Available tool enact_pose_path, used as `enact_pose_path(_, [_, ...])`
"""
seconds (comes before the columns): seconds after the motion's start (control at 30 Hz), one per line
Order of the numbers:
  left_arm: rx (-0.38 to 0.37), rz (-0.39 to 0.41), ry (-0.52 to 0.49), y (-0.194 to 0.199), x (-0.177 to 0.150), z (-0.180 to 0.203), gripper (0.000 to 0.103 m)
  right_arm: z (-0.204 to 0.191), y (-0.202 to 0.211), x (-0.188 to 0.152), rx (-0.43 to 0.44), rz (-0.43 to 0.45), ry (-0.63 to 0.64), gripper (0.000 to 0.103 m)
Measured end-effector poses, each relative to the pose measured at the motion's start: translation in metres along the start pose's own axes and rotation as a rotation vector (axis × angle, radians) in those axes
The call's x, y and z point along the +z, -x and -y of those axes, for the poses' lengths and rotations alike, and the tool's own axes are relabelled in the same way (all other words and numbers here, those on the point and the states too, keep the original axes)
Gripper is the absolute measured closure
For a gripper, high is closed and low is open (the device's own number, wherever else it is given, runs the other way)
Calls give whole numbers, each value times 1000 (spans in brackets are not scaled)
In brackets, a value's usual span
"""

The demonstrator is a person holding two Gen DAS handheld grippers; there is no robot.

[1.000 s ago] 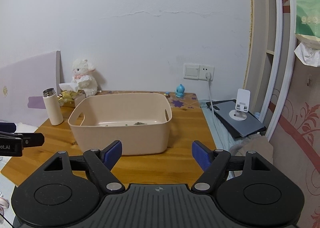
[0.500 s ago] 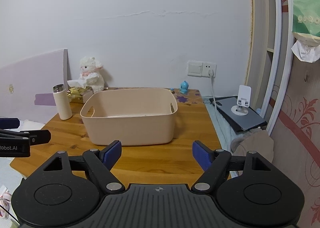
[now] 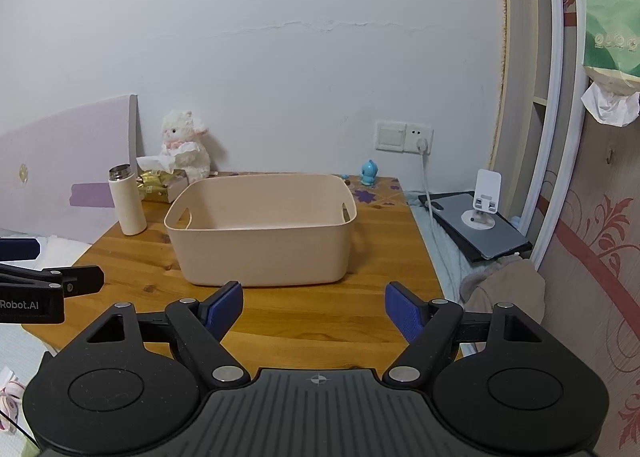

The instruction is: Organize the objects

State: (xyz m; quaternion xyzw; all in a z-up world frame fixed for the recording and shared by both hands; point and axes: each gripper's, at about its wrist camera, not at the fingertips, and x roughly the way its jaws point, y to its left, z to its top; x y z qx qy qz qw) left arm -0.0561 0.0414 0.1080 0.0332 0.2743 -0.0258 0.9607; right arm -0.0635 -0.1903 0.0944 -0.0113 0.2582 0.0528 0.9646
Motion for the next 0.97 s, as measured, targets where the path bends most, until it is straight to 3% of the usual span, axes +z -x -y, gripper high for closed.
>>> enact_pose_path(0.57, [-33, -40, 29, -14, -5, -17, 7, -6, -16, -1, -7, -46, 20, 23])
enact_pose_path(0.97, [-13, -75, 22, -34, -7, -22, 7, -6, -39, -1, -14, -82, 21, 22])
